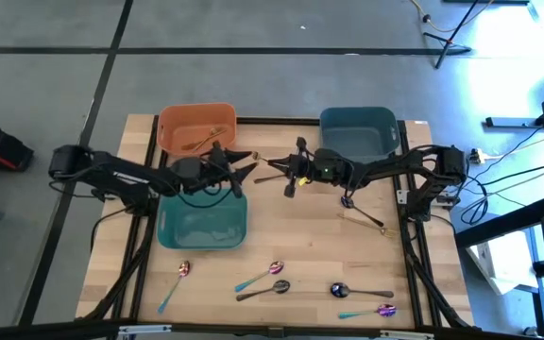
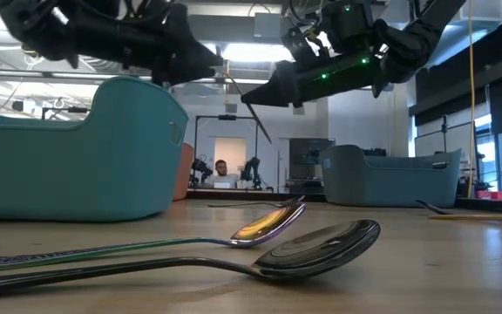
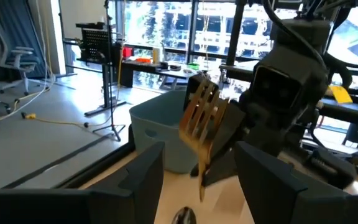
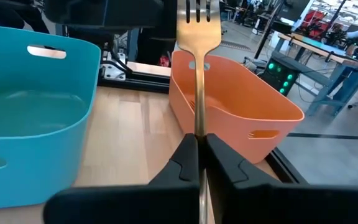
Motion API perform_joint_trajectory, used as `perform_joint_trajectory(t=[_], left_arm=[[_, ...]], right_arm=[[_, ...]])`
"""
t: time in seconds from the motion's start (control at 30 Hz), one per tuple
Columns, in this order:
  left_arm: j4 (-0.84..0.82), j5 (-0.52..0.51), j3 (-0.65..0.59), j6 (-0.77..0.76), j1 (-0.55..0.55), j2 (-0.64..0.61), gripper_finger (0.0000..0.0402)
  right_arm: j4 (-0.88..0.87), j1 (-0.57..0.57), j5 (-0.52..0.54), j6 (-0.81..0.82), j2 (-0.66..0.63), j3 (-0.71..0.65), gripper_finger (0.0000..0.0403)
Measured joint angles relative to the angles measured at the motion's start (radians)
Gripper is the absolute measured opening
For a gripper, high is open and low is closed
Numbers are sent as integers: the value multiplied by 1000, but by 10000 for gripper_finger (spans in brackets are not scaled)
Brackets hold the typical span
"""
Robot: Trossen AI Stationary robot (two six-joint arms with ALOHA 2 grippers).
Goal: Sort silverware by color (type)
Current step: Put the top yellow fork into the orange bin
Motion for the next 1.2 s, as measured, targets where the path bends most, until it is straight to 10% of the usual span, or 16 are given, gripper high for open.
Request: perform_joint_trajectory(t=[0.47, 0.93, 1.2], left_arm=[[-8, -53, 78, 27, 16, 58, 184], [-17, -28, 78, 137, 16, 58, 11], [-24, -21, 77, 192, 16, 53, 9]], right_arm=[[-2, 0, -9, 2, 0, 0, 1], [2, 0, -17, 52, 1, 1, 0], [-24, 0, -12, 105, -17, 1, 45]])
